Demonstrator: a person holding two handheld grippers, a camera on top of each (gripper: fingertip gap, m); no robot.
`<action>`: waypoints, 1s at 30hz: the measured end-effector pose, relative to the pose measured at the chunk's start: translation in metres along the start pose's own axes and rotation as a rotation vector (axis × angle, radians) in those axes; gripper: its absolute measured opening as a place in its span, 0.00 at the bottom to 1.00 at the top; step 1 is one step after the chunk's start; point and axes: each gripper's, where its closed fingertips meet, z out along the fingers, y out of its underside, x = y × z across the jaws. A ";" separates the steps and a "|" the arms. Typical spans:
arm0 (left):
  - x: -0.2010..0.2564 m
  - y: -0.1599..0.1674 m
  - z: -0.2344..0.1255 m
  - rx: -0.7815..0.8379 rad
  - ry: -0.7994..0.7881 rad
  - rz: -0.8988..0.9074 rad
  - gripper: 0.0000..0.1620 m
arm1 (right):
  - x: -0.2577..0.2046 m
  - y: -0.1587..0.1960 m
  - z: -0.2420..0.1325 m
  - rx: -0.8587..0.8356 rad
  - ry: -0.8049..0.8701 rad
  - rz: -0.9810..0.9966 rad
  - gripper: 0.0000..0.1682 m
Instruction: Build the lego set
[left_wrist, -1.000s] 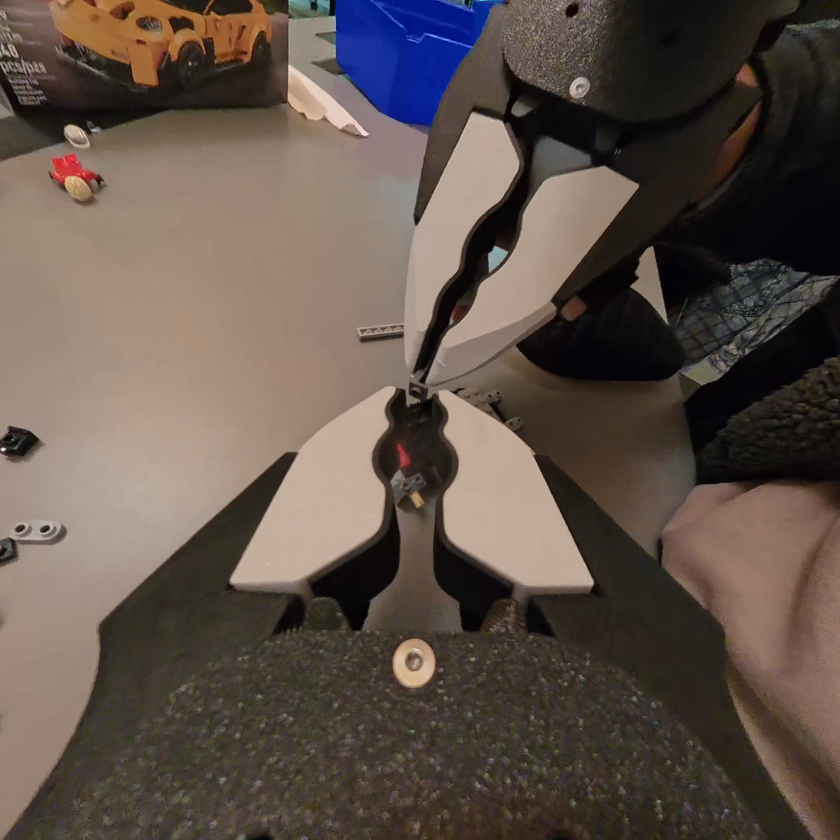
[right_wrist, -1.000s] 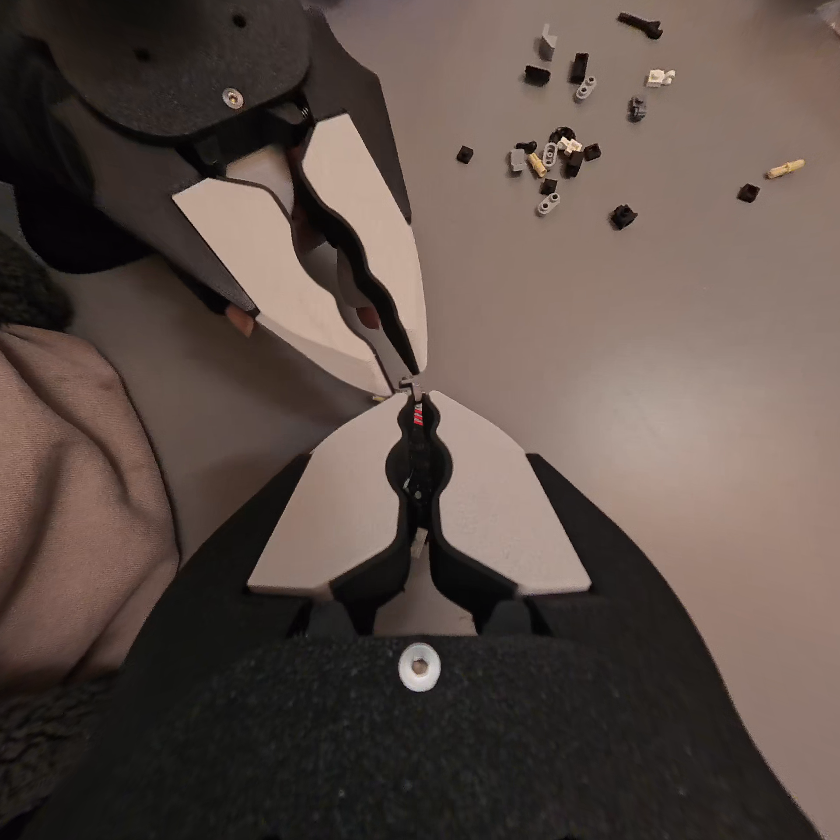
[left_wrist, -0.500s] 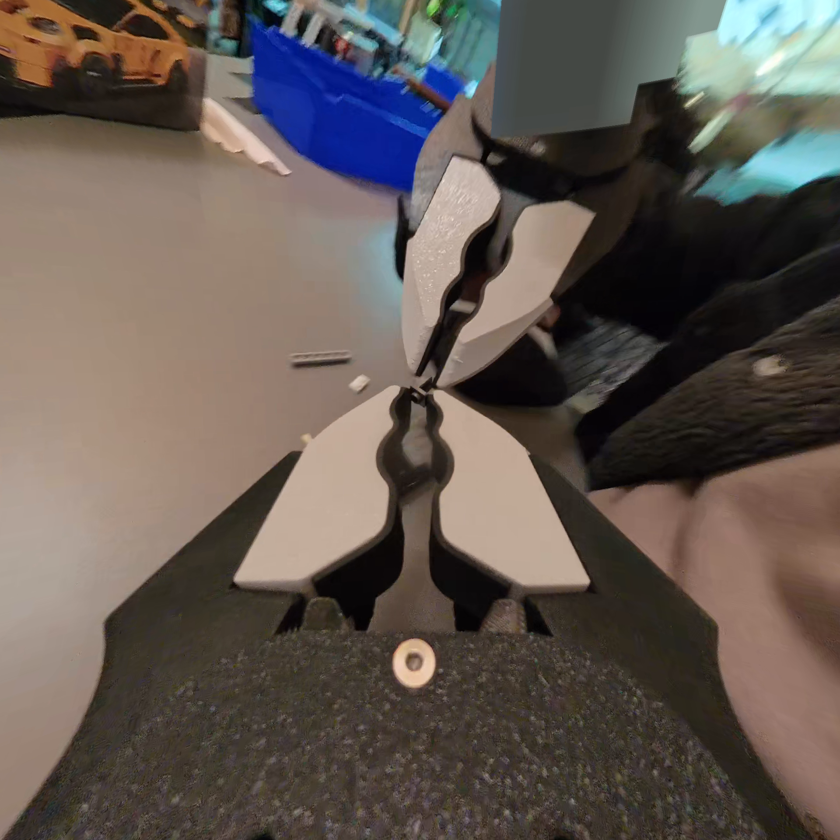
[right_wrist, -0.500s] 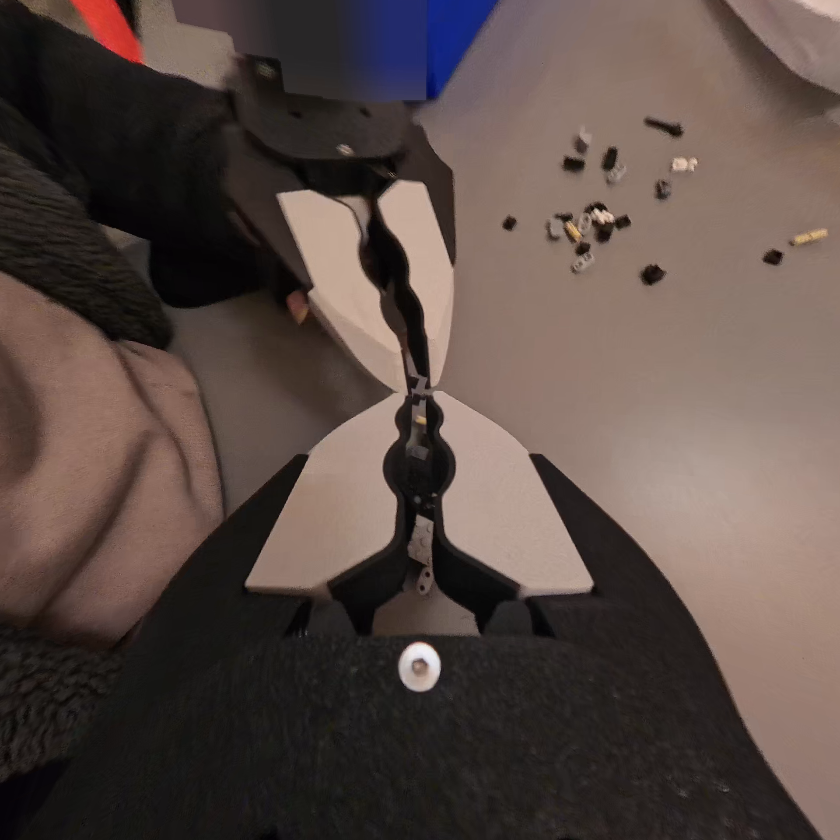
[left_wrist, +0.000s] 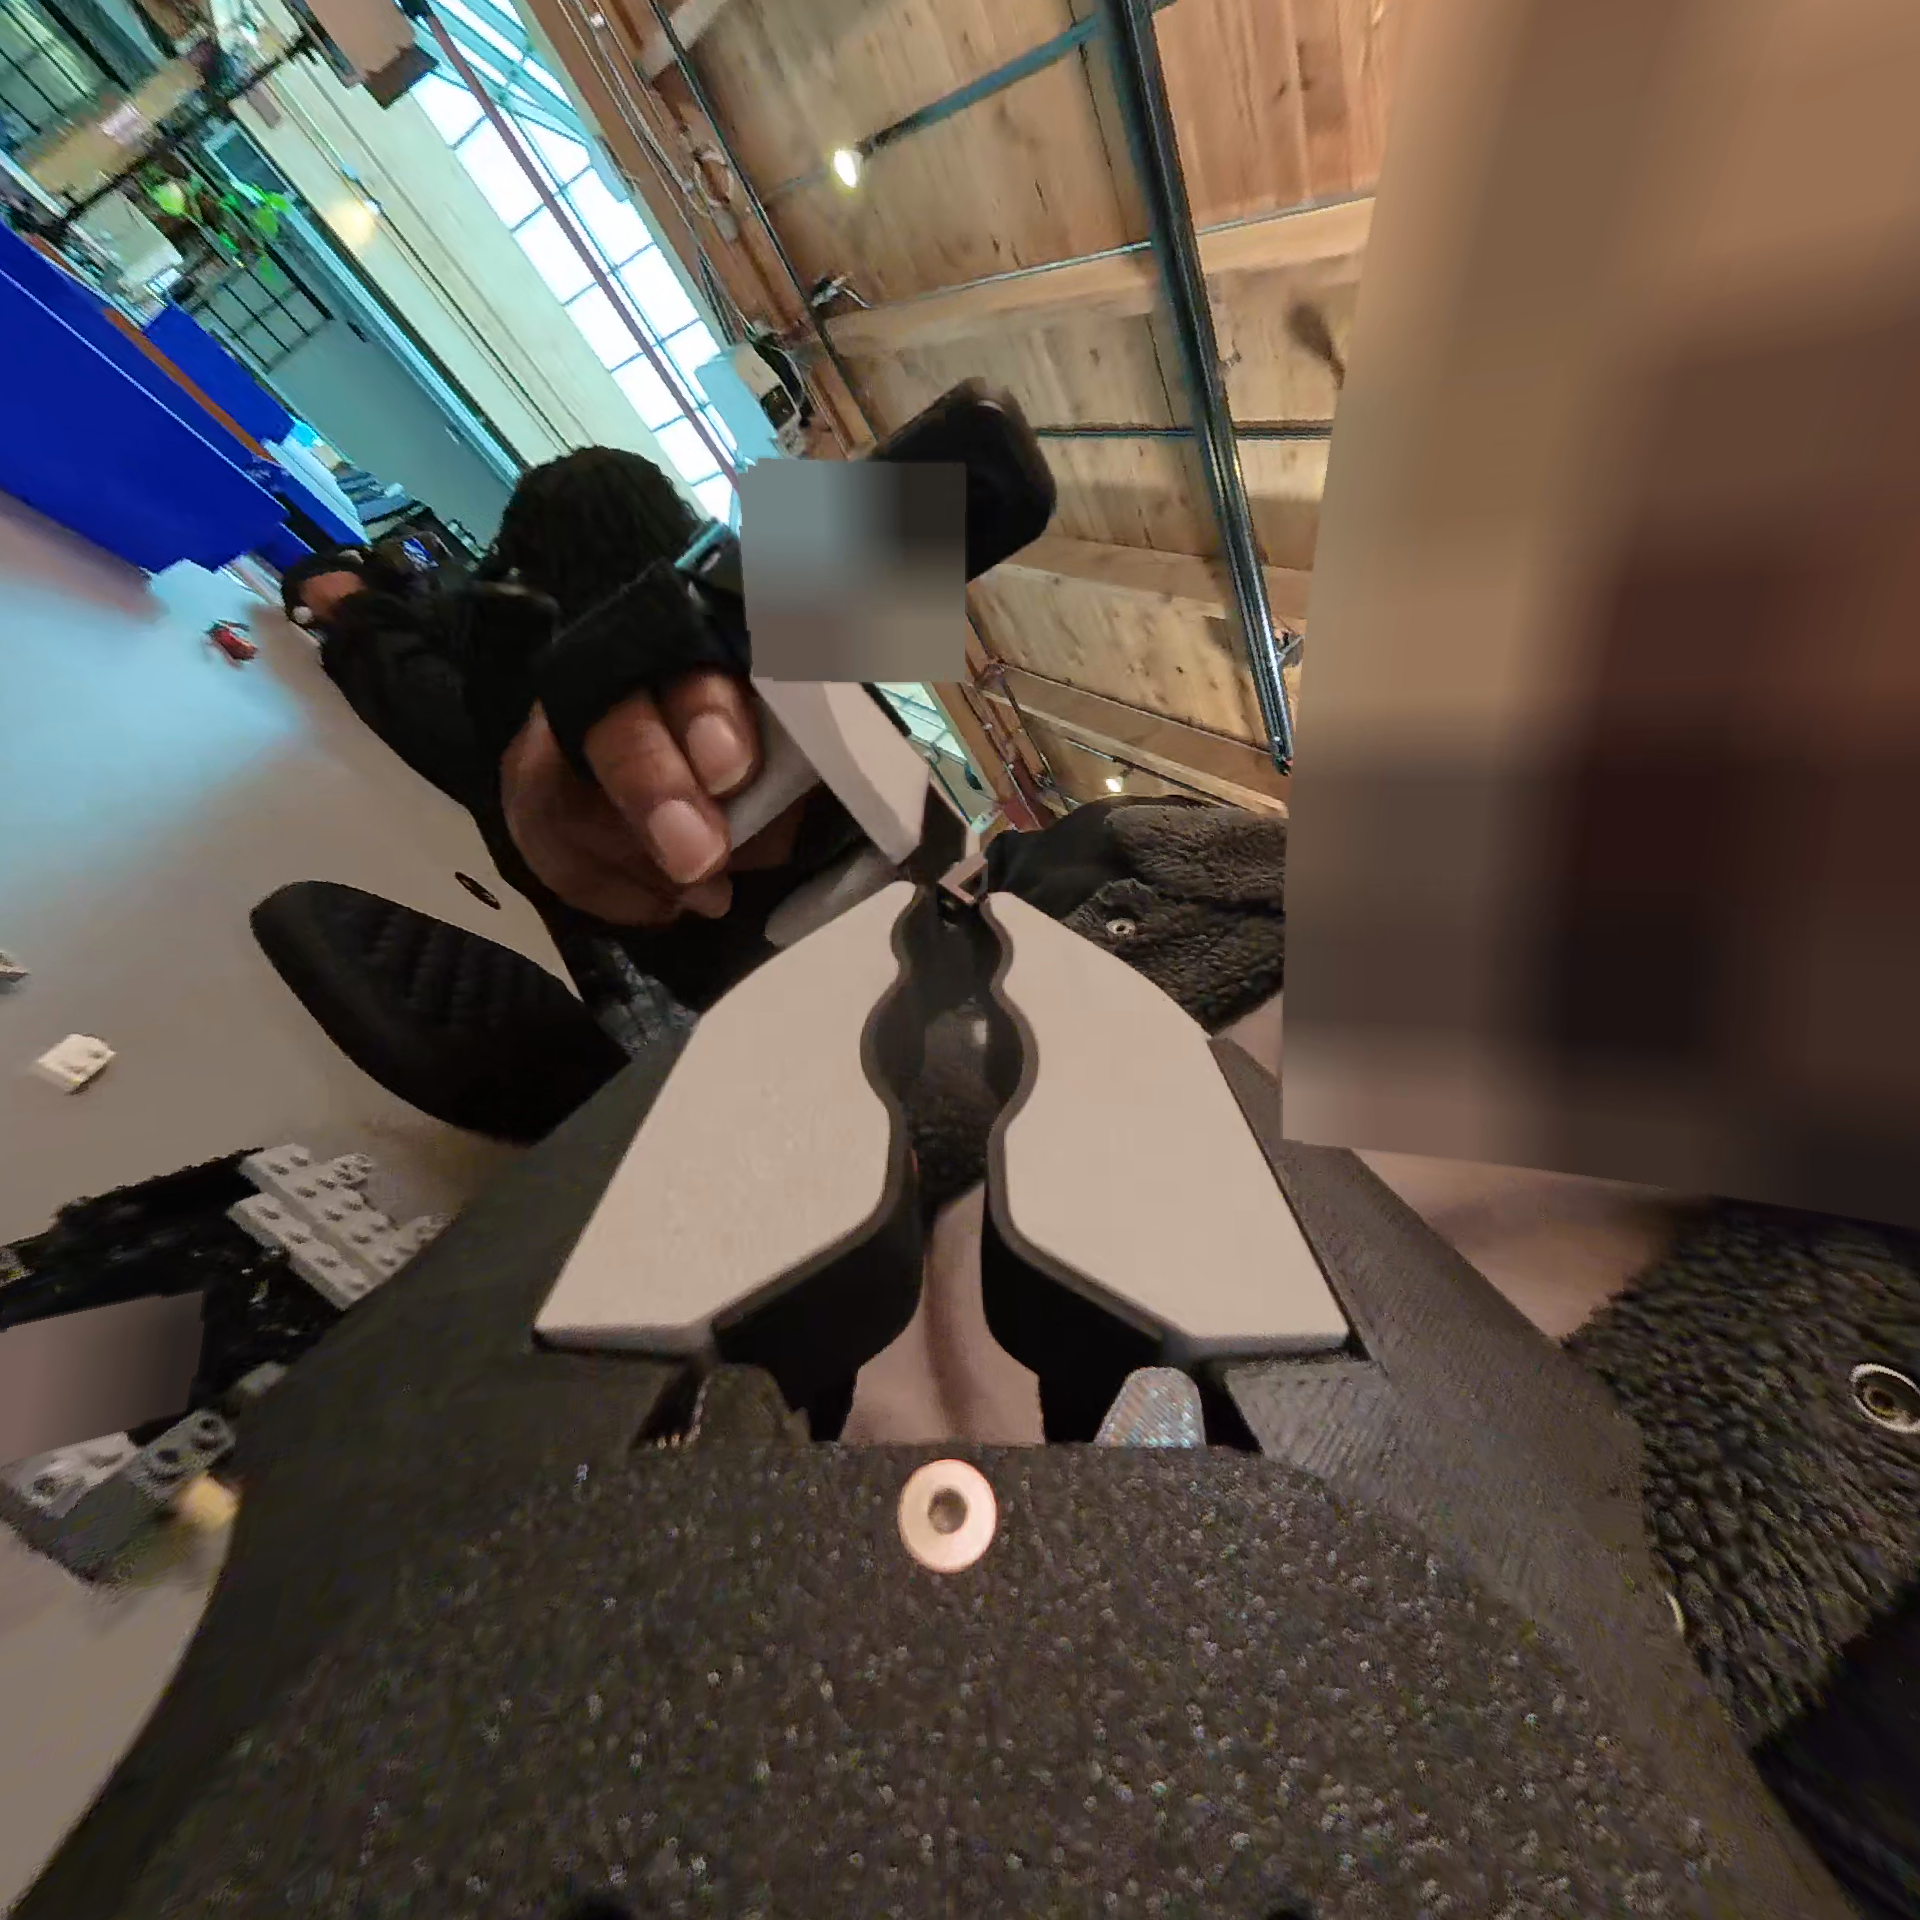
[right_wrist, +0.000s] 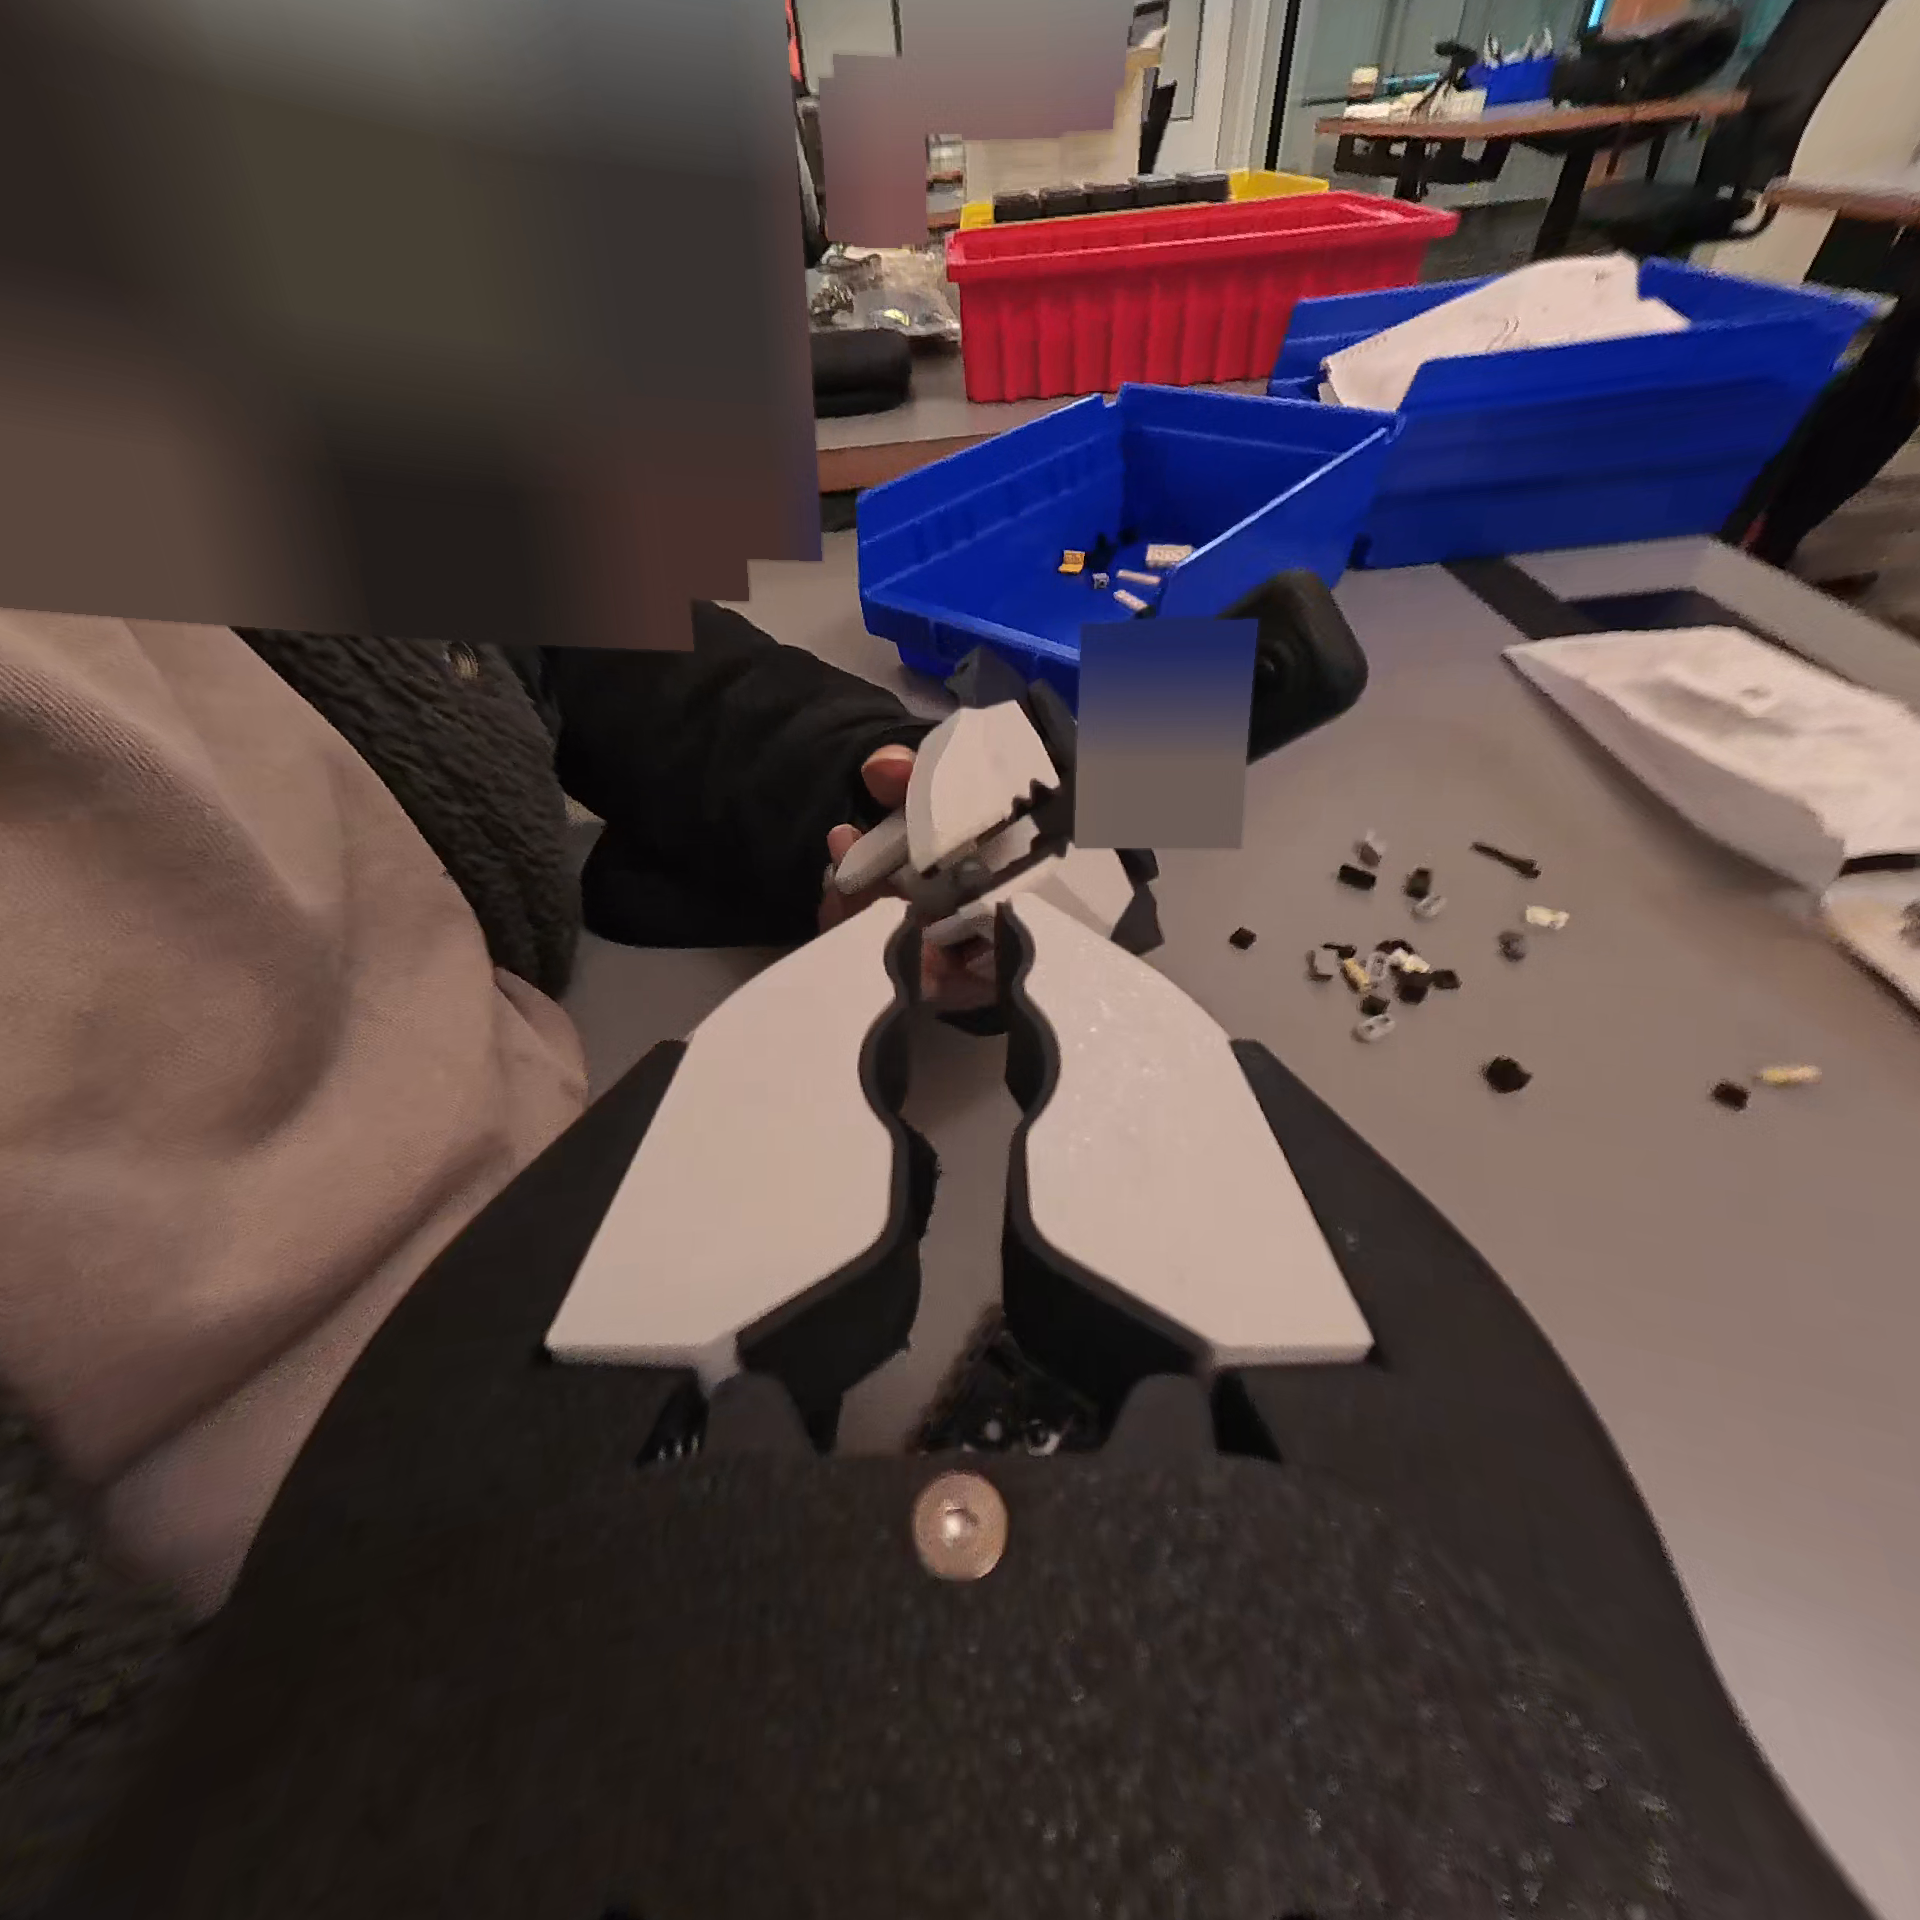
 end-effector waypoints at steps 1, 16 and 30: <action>0.001 0.002 0.002 -0.008 0.012 -0.009 0.04 | -0.002 -0.001 0.002 -0.012 0.004 -0.044 0.07; -0.017 0.006 -0.001 -0.020 -0.066 -0.083 0.04 | -0.001 0.009 0.001 -0.210 0.053 -0.208 0.04; -0.007 0.013 0.005 -0.072 -0.029 -0.048 0.02 | -0.009 0.011 0.001 -0.235 -0.019 -0.293 0.09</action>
